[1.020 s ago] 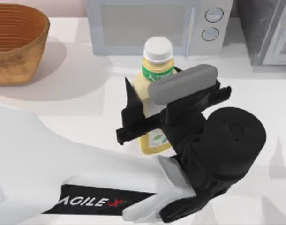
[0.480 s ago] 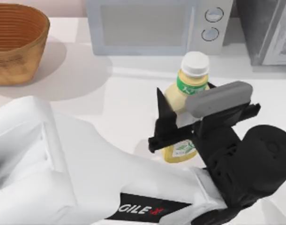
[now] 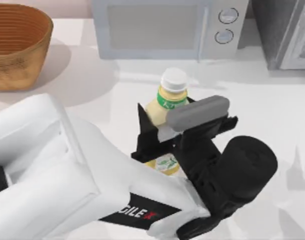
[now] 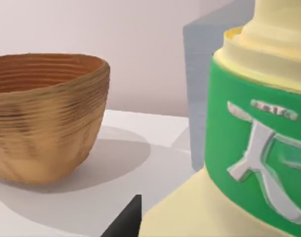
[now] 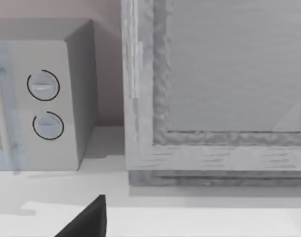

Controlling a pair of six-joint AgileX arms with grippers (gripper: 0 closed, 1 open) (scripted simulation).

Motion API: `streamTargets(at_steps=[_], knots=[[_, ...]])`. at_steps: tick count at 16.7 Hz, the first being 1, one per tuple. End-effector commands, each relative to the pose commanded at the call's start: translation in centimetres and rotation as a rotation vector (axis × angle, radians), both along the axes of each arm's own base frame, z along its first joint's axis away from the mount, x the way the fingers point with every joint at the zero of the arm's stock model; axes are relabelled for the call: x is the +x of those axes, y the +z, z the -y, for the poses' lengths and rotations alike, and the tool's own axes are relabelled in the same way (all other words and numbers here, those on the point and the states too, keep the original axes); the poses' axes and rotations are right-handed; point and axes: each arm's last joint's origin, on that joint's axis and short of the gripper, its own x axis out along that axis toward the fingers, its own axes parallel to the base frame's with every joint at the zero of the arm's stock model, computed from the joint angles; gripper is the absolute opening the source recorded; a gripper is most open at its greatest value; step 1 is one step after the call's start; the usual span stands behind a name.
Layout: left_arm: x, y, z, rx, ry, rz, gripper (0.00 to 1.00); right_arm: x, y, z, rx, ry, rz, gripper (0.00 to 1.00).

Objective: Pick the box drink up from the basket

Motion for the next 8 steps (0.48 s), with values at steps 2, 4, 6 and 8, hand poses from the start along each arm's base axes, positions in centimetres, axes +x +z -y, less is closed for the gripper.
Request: streamTargets(at_steps=[2,4,6,8], knots=[[0.16,-0.59,-0.92,-0.004,0.031,0.007,0.00,0.00,0.00,0.00,0.000,0.000,0.000,1.00],[0.18,-0.63,-0.99,-0.005,0.034,0.008,0.00,0.00,0.00,0.00,0.000,0.000,0.000,1.00],[0.18,-0.63,-0.99,-0.005,0.034,0.008,0.00,0.00,0.00,0.00,0.000,0.000,0.000,1.00],[0.18,-0.63,-0.99,-0.005,0.034,0.008,0.15,0.00,0.00,0.00,0.000,0.000,0.000,1.00]])
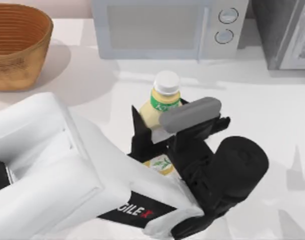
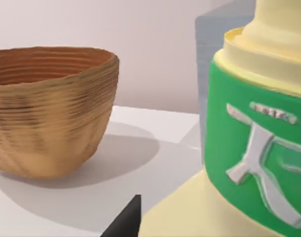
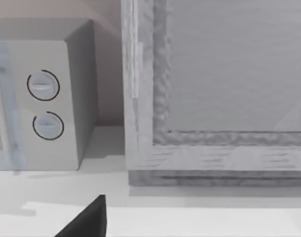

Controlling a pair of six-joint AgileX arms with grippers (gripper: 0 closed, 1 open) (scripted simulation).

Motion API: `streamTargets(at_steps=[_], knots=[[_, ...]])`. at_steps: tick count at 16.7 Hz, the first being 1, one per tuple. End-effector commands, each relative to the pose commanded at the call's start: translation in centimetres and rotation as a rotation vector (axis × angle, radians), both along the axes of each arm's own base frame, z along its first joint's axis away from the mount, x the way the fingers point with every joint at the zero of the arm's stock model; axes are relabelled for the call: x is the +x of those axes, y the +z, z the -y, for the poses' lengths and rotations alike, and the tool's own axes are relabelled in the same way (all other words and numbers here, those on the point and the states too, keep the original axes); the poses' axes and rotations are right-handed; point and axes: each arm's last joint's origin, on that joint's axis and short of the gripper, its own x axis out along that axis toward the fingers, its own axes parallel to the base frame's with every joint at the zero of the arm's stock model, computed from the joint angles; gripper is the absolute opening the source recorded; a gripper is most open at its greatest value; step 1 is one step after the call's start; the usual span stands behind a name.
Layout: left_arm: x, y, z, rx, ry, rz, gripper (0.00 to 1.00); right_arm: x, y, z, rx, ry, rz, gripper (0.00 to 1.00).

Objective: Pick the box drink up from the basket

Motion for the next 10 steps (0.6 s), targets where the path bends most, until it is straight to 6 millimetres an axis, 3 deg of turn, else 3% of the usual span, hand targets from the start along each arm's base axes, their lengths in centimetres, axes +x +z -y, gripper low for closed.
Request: streamTargets(at_steps=[10], knots=[[0.00,0.00,0.00,0.000,0.000,0.000,0.90,0.00,0.00,0.00,0.000,0.000,0.000,1.00]])
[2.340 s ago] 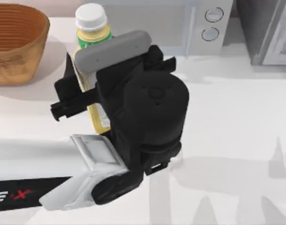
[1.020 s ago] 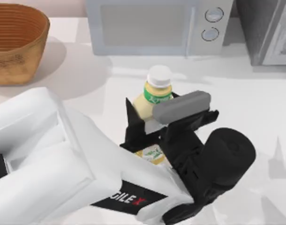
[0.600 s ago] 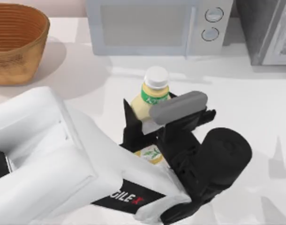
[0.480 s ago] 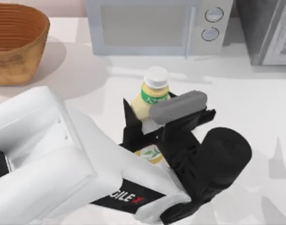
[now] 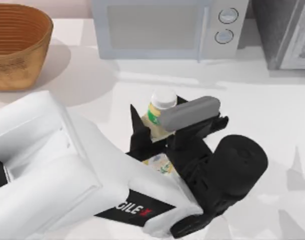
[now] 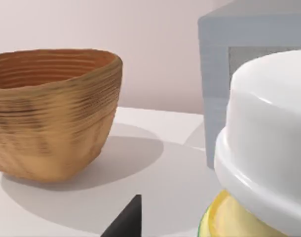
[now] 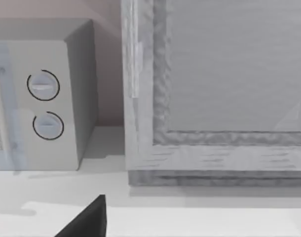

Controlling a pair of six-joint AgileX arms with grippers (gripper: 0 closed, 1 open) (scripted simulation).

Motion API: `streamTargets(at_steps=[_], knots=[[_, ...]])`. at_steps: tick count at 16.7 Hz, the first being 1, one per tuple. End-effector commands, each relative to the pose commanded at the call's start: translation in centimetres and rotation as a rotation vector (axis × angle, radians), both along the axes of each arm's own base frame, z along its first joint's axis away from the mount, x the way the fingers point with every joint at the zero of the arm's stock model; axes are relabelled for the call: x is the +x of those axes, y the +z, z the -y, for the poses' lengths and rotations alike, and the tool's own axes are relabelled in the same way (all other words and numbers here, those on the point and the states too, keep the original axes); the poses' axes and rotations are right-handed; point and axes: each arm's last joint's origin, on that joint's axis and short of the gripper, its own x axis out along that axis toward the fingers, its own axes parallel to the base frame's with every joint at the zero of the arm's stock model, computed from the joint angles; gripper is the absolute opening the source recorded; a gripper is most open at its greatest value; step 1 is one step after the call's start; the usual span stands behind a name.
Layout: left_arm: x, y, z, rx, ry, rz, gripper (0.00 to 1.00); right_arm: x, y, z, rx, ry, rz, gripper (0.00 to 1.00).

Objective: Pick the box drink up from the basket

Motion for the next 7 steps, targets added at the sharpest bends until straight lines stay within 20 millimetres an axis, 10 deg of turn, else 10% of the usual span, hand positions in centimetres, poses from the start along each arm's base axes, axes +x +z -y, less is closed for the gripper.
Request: streamTargets(at_steps=[7], knots=[[0.00,0.00,0.00,0.000,0.000,0.000,1.00,0.00,0.00,0.00,0.000,0.000,0.000,1.00]])
